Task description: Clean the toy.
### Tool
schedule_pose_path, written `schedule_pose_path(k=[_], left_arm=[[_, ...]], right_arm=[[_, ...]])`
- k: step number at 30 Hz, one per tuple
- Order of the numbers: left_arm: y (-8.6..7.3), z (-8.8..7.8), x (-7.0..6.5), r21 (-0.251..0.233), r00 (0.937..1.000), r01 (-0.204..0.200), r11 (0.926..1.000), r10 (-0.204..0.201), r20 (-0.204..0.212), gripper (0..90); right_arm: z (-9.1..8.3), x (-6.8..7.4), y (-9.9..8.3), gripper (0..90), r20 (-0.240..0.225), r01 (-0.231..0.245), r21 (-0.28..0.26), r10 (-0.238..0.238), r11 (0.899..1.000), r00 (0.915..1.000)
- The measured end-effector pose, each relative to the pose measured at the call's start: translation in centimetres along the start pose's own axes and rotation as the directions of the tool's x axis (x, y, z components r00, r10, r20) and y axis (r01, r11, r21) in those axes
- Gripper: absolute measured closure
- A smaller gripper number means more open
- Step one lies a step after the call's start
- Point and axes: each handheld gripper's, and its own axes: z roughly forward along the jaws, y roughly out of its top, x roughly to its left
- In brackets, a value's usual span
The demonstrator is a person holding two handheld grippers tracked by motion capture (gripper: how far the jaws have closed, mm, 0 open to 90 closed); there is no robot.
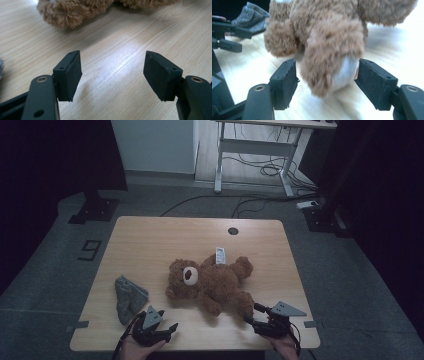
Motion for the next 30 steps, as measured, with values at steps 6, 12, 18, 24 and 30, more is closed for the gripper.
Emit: schedule_pose_path(k=[6, 12, 18, 24, 30], left_arm=[[-0.1, -0.1, 0.7, -0.005, 0.9996, 0.027, 0.9996, -0.027, 0.009, 31.3], [-0.2, -0.1, 0.9, -0.009, 0.9995, 0.031, 0.9995, -0.031, 0.004, 31.6], [-0.2, -0.2, 1.1, -0.016, 0.9992, 0.04, 0.9991, -0.04, -0.004, 31.4], [-0.2, -0.4, 1.2, -0.028, 0.9986, 0.053, 0.9982, -0.053, -0.003, 31.2], [-0.2, -0.2, 1.2, -0.022, 0.9987, 0.051, 0.9985, -0.051, 0.0, 31.2]], right_arm=[[-0.4, 0.1, -0.7, 31.7, 0.016, 0.015, 0.027, -0.015, 1.0, 0.9997], [-0.2, 0.0, -0.8, 31.5, 0.017, 0.019, 0.042, -0.02, 0.999, 0.9997], [-0.1, 0.2, -0.7, 31.4, 0.021, 0.027, 0.041, -0.028, 0.999, 0.9994], [0.0, 0.3, -0.7, 31.2, 0.019, 0.033, 0.046, -0.034, 0.998, 0.9992], [-0.1, 0.2, -0.7, 31.2, 0.021, 0.031, 0.042, -0.032, 0.999, 0.9993]])
